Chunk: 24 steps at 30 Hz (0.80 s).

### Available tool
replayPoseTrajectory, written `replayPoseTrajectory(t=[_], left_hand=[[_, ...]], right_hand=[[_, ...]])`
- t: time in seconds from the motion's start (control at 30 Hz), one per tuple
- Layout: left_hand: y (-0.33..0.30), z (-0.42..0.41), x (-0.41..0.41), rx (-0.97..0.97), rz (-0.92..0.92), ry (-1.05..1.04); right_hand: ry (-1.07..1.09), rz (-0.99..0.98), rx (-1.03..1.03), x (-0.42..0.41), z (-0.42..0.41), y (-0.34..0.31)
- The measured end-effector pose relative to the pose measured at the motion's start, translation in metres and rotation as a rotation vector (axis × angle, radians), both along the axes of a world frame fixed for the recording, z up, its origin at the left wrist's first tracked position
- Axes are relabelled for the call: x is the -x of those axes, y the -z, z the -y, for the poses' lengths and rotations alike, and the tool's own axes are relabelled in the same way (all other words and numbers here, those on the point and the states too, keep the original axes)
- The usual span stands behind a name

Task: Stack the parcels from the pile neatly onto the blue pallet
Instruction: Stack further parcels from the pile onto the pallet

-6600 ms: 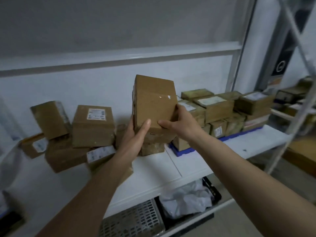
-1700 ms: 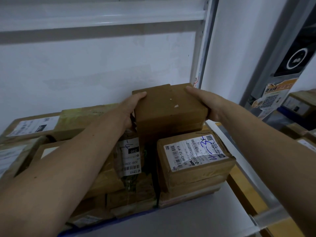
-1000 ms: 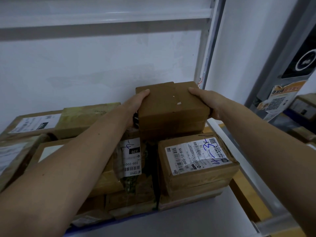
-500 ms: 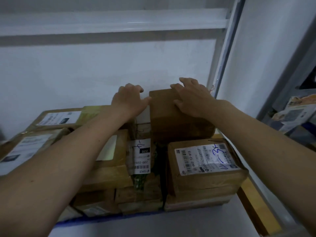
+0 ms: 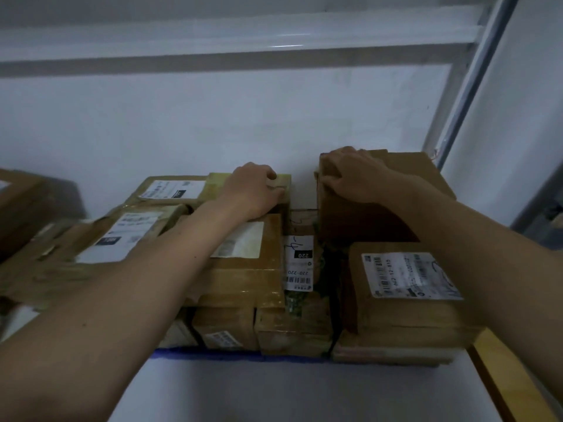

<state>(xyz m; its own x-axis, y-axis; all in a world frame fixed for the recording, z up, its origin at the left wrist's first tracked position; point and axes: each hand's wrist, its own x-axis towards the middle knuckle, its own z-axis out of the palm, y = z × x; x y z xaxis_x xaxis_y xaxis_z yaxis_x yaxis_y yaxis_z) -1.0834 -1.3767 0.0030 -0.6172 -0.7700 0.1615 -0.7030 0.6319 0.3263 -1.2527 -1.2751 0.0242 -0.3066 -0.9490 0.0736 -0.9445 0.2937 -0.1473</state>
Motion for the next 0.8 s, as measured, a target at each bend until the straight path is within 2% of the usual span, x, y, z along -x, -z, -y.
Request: replayPoseTrajectory(t=[0.27,0.5,0.63,0.8], left_hand=[[0.003,-0.01,0.034,-0.211,-0.183,0.118],[0.003,-0.004,0.072,-0.483,-0.321,0.149],[0.002,-0.005,0.084,-0.694,-0.345,0.184],[0.0,-0.004,0.087,-0.86,-0.438,0.111]], right_hand=[[0.291,-0.092,-0.035,0.033,-0.031,-0.002],[0.606,0.027,-0.076,0.057,-0.067,0.005],[0.625,0.316,0.015,0.058,-0.072,0.004],[0.569,0.316,0.182,0.066,-0.058,0.002]])
